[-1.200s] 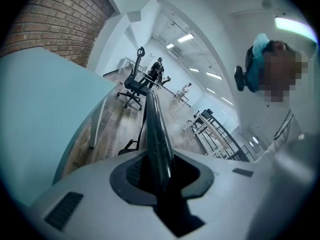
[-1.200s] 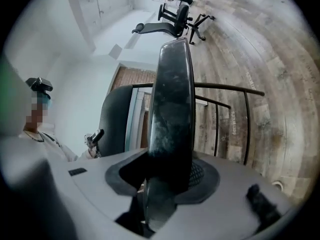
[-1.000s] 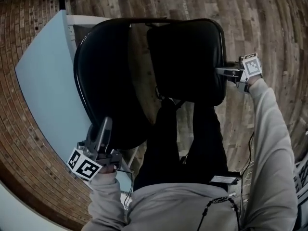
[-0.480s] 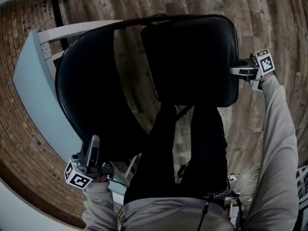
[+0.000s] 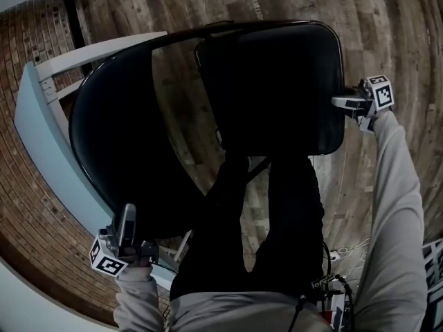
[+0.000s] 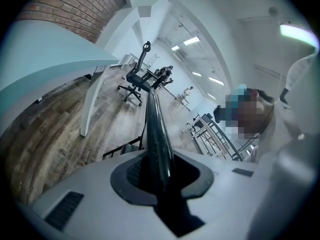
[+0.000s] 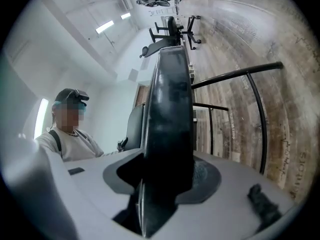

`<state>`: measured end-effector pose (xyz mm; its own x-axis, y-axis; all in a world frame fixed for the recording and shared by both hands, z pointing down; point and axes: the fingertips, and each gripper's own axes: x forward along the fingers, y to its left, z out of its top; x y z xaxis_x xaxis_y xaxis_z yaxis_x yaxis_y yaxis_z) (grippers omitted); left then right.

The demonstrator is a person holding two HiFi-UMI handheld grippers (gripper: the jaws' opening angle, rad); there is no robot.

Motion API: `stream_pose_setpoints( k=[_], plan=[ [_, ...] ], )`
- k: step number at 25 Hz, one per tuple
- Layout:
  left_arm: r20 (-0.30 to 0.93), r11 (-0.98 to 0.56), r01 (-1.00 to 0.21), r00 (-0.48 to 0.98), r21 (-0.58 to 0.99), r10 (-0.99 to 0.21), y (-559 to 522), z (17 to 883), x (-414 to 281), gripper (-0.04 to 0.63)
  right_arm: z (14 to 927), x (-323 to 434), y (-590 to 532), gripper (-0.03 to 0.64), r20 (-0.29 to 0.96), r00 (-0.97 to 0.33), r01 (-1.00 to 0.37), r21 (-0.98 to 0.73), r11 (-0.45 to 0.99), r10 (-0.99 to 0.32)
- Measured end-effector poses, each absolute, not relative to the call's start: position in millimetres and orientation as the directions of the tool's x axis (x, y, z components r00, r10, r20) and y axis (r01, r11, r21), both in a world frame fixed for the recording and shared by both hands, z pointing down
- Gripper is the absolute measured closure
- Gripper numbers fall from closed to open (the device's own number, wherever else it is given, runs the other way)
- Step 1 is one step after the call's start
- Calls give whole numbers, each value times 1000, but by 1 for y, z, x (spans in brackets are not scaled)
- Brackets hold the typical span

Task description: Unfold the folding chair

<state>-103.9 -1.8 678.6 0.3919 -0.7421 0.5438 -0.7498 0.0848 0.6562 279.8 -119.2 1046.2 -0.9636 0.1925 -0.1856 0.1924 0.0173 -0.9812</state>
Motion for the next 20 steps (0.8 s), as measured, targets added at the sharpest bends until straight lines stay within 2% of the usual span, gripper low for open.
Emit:
stream_pose_setpoints(
  k=[5,7,8,9,11,13,16,20],
  plan=[
    [548,87,-754,389,651,-740,-4,679,-101,509,1048,280,-121,426,-134,-981,139,-990,27,137],
    [548,85,-755,389,650,-741,-4,678,-100,508,1051,280,-123,401,-57,-993,63,-997,53,101],
    [553,81,-759,391,646,-736,-3,679,-100,506,1052,283,-124,363,1,-997,5,-998,66,79],
    [565,74,-770,396,634,-724,-1,679,-99,492,1053,288,-124,338,65,-996,-60,-995,77,55],
    [621,47,-816,400,576,-674,5,680,-100,335,1056,305,-121,319,195,-981,-194,-977,84,6],
    [689,-9,-877,383,480,-615,12,677,-106,248,1061,325,-114,290,320,-947,-322,-943,88,-30],
    [729,-60,-918,349,391,-589,21,656,-120,238,1044,340,-93,290,450,-892,-450,-878,165,-42],
    [688,-94,-920,350,381,-635,14,618,-144,238,976,331,-68,290,526,-847,-527,-807,265,-81]
  ],
)
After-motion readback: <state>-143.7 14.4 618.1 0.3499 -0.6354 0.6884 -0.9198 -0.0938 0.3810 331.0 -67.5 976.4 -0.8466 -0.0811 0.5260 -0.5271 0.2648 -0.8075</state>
